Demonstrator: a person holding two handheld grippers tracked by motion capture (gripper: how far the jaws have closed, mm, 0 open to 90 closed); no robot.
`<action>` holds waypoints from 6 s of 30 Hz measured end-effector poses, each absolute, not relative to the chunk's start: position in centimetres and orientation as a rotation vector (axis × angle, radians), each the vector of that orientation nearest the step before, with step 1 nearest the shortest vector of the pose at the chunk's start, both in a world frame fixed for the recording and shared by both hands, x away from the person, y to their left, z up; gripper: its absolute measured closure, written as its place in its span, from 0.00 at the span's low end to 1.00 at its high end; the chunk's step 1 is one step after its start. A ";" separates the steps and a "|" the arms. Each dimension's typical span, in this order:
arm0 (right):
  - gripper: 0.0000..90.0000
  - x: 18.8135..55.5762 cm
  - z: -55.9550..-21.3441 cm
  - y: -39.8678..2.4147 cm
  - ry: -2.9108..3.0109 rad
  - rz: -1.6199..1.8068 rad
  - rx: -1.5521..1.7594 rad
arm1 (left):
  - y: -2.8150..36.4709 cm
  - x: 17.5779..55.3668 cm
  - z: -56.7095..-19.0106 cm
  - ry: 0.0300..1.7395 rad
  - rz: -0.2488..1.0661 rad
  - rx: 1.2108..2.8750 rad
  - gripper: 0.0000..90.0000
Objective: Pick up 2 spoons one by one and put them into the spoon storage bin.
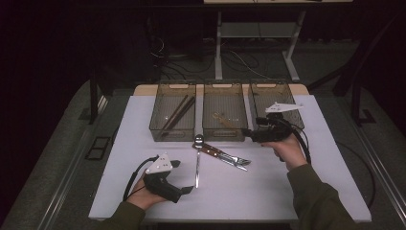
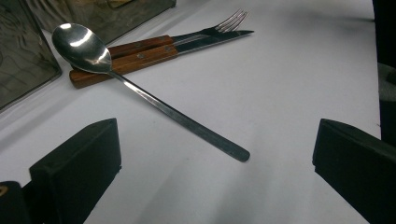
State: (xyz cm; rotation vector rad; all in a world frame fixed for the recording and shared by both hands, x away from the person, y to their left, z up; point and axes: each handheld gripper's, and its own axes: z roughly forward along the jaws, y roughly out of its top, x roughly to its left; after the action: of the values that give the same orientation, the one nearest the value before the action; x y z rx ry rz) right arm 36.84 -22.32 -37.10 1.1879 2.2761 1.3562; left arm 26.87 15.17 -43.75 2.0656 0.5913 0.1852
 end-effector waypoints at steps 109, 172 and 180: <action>0.01 26.1 -44.4 -27.9 2.267 1.215 1.163 | 11.0 29.5 -44.2 0.696 0.165 2.328 1.00; 0.01 26.2 -44.5 -27.8 2.272 1.206 1.154 | 11.2 33.5 -43.4 0.915 0.335 2.246 1.00; 0.01 26.2 -44.4 -27.8 2.271 1.207 1.153 | 9.9 34.9 -44.0 0.921 0.313 2.247 1.00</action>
State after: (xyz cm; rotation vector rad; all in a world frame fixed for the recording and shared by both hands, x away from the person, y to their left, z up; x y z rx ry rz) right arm 26.15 -27.83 -44.43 1.1534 2.2708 1.2073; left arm 34.90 9.85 -44.04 2.2468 0.9211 0.3133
